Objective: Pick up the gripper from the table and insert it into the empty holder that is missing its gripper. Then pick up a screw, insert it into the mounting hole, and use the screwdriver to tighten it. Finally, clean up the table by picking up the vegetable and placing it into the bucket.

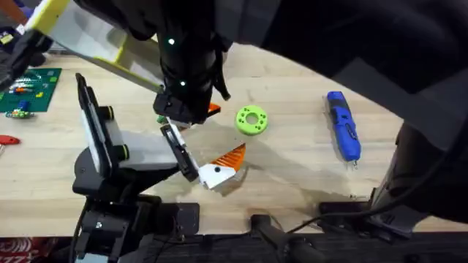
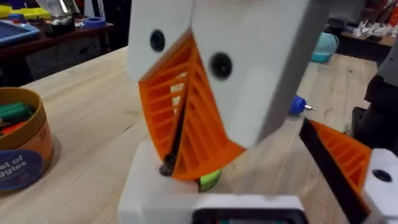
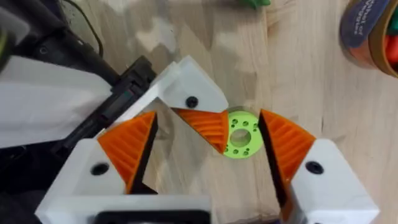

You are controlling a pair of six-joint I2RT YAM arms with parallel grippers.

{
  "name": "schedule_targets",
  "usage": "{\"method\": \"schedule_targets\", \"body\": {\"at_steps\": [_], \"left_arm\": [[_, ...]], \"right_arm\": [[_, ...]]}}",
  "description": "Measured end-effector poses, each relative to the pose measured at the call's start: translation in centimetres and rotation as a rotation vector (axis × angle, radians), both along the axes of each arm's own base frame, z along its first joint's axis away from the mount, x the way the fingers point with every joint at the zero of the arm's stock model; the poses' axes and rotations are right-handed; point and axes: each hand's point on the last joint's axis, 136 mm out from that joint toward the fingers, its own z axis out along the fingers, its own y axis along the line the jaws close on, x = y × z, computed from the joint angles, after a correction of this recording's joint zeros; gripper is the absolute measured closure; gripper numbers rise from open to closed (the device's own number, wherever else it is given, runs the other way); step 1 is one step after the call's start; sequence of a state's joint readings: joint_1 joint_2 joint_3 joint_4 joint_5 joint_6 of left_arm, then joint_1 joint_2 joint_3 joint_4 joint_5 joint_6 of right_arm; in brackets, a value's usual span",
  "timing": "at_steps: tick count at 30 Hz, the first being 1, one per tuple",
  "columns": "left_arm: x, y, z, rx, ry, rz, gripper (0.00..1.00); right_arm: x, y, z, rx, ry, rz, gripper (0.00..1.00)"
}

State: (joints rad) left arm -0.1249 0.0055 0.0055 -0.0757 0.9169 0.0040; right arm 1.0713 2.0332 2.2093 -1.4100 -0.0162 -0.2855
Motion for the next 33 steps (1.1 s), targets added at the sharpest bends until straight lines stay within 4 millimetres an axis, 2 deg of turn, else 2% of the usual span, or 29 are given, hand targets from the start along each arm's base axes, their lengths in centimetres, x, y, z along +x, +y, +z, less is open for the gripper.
{"method": "schedule_targets", "body": {"at_steps": [2,3,4,9,10,13,33], "left_arm": [[0.0,0.0,0.0,0.000,0.000,0.000,0.014],[0.0,0.0,0.0,0.000,0.000,0.000,0.014],[0.0,0.0,0.0,0.000,0.000,0.000,0.014],[0.0,0.0,0.0,0.000,0.001,0.001,0.014],[0.0,0.0,0.0,0.000,0.000,0.001,0.015],[0.0,0.0,0.0,0.000,0.000,0.001,0.014],[0.0,0.0,0.0,0.000,0.000,-0.001,0.014]], "right_arm": [[0.0,0.0,0.0,0.000,0.000,0.000,0.991],[0.0,0.0,0.0,0.000,-0.001,-0.002,0.958],[0.0,0.0,0.0,-0.001,0.000,0.000,0.844],[0.7,-0.5,0.1,-0.017,-0.024,-0.008,0.112],[1.0,-0.7,0.1,-0.018,-0.030,-0.013,0.033],[1.2,-0.8,0.2,-0.018,-0.032,-0.017,0.006],[1.2,-0.9,0.2,-0.021,-0.033,-0.018,0.005]]}}
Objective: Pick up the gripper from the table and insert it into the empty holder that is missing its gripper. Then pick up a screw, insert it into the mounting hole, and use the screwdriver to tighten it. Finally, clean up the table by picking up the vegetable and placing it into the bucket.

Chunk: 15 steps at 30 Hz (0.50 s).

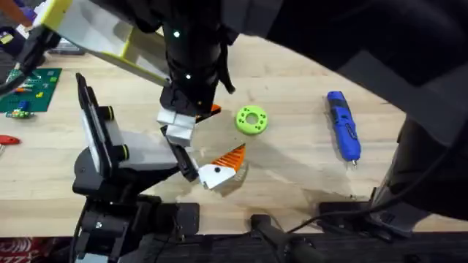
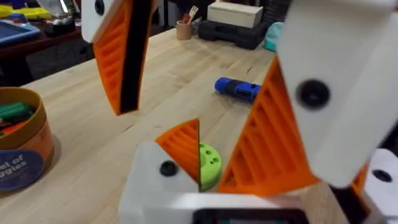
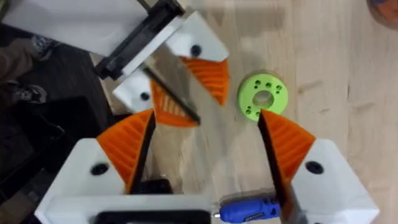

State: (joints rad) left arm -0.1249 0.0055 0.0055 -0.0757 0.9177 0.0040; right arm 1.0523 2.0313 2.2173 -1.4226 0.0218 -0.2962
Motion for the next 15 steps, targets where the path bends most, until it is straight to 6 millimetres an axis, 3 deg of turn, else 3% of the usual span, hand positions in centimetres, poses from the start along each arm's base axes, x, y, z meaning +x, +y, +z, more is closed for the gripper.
{"method": "schedule_targets", "body": {"at_steps": [8,15], "left_arm": [[0.0,0.0,0.0,0.000,-0.001,-0.002,0.014],[0.0,0.0,0.0,0.000,-0.001,-0.002,0.014]], "right_arm": [[-1.1,-0.8,0.3,-0.020,0.029,0.011,0.005],[-2.2,-1.8,2.3,0.006,0.028,0.020,0.005]]}}
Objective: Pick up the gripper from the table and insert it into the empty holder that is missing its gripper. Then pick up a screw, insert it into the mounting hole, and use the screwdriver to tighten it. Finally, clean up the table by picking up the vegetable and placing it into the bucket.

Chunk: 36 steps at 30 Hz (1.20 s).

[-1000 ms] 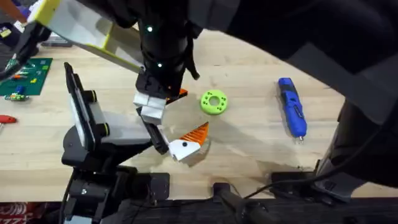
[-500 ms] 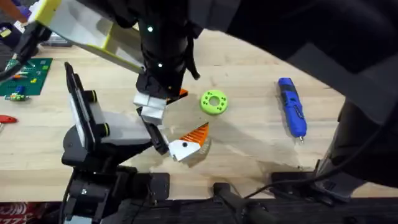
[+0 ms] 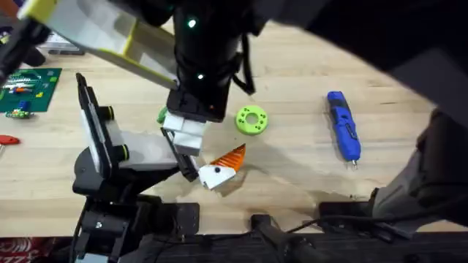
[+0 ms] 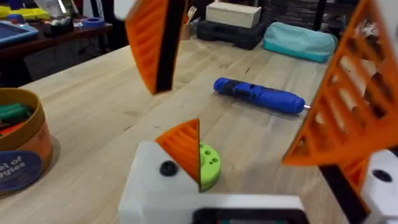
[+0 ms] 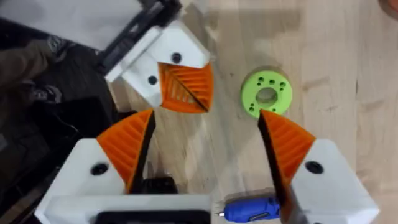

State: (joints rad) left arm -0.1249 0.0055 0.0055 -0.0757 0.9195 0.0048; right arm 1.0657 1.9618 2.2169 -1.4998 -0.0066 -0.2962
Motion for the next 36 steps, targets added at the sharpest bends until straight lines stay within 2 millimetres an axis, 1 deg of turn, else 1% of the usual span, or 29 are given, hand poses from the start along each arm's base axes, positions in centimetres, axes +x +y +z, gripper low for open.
{"method": "schedule_targets", "body": {"at_steps": [5,6,7,8,9,10,13,14,15,16,21,24,32,36], "left_arm": [[0.0,0.0,0.0,0.000,0.000,0.000,0.015],[0.0,0.0,0.0,0.000,0.000,0.000,0.015],[0.0,0.0,0.0,0.000,0.000,0.000,0.013],[0.0,0.0,0.0,-0.001,0.001,0.000,0.046],[0.0,0.0,0.0,-0.001,0.002,0.000,0.147],[0.0,0.0,0.0,0.000,0.000,0.000,0.292],[0.0,0.0,0.0,0.000,-0.001,0.000,0.776],[0.0,0.0,0.0,0.001,-0.003,0.000,0.906],[0.0,0.0,0.0,0.003,-0.005,0.000,0.976],[0.0,0.0,0.0,0.003,-0.005,0.000,0.992],[0.0,0.0,0.0,0.003,-0.005,0.000,0.996],[0.0,0.0,0.0,0.003,-0.005,0.000,0.996],[0.0,0.0,0.0,0.003,-0.005,0.000,0.996],[0.0,0.0,0.0,0.003,-0.005,0.000,0.996]], "right_arm": [[-0.7,-1.5,1.6,0.010,0.000,-0.004,0.006],[-0.8,-2.0,2.2,0.028,0.016,-0.010,0.006],[-0.8,-2.2,2.3,0.030,0.028,-0.013,0.005],[-0.9,-2.4,2.3,0.027,0.040,-0.017,0.005],[-0.8,-2.7,2.2,0.023,0.051,-0.021,0.005],[-0.8,-2.9,2.2,0.021,0.060,-0.025,0.005],[-0.7,-3.2,2.2,0.023,0.083,-0.034,0.005],[-0.7,-3.3,2.2,0.026,0.089,-0.032,0.005],[-0.7,-3.3,2.2,0.029,0.093,-0.031,0.005],[-0.8,-3.2,2.2,0.031,0.098,-0.029,0.005],[-1.1,-3.4,2.2,0.029,0.114,-0.016,0.003],[-0.9,-3.6,2.2,0.031,0.119,-0.020,0.003],[1.7,-5.3,2.3,0.050,0.150,-0.131,0.003],[2.5,-5.9,2.2,0.058,0.168,-0.171,0.003]]}}
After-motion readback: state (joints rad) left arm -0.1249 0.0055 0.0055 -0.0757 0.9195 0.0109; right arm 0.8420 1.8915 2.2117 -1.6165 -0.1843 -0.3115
